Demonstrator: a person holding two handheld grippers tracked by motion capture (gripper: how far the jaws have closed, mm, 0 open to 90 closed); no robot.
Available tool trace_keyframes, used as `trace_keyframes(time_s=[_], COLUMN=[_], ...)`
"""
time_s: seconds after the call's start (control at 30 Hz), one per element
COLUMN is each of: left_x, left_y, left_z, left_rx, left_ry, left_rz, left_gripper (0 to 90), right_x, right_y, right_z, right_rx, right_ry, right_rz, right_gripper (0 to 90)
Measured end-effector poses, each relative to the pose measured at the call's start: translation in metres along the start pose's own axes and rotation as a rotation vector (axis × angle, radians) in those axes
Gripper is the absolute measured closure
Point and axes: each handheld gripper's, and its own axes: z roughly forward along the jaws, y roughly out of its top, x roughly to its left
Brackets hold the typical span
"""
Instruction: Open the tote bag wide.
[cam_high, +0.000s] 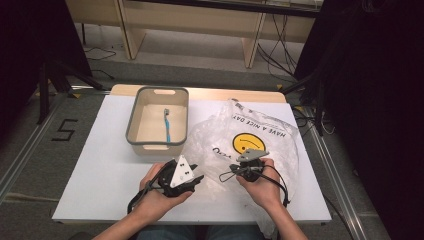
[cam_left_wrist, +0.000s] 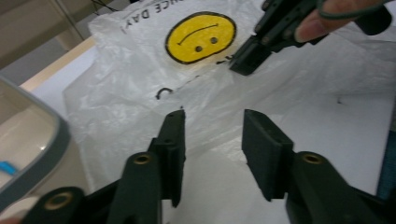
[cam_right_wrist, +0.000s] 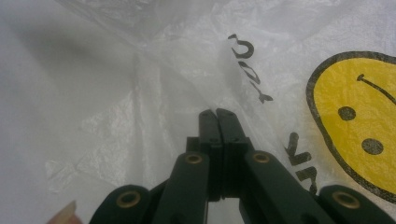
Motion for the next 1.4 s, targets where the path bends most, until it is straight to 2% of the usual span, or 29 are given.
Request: trace_keyframes(time_s=[0.23, 0.4, 0.63, 0.73, 0.97, 1.1, 1.17, 1.4], left_x=[-0.015, -0.017, -0.019, -0.020, -0.025, -0.027, -0.027, -0.029], left_y=[0.000, -0.001, -0.005, -0.008, -0.011, -0.012, -0.013, -0.014], left_z=[0.029, 0.051, 0.079, 0.088, 0.098, 0.101, 0.102, 0.104], left_rx=[0.074, 0.113, 0.166, 0.184, 0.206, 0.199, 0.215, 0.222], left_ry=[-0.059, -0.059, -0.052, -0.045, -0.012, 0.006, 0.004, 0.024], left_rz=[0.035, 0.032, 0.027, 0.042, 0.114, 0.127, 0.144, 0.174], left_gripper=[80.7, 88.3, 89.3, 89.2, 88.4, 88.2, 88.1, 87.7], right_x=[0.001, 0.001, 0.002, 0.001, -0.001, -0.004, -0.005, -0.010], right_y=[0.002, 0.004, 0.007, 0.008, 0.016, 0.020, 0.022, 0.030], right_z=[-0.002, -0.004, -0.009, -0.012, -0.021, -0.026, -0.028, -0.034], right_rx=[-0.015, -0.034, -0.061, -0.078, -0.135, -0.166, -0.180, -0.222], right_ry=[-0.001, -0.003, -0.004, -0.008, -0.033, -0.046, -0.055, -0.077], right_rz=[0.006, 0.016, 0.028, 0.032, 0.054, 0.062, 0.076, 0.085], right_gripper=[90.0, 90.0, 90.0, 90.0, 90.0, 90.0, 90.0, 90.0])
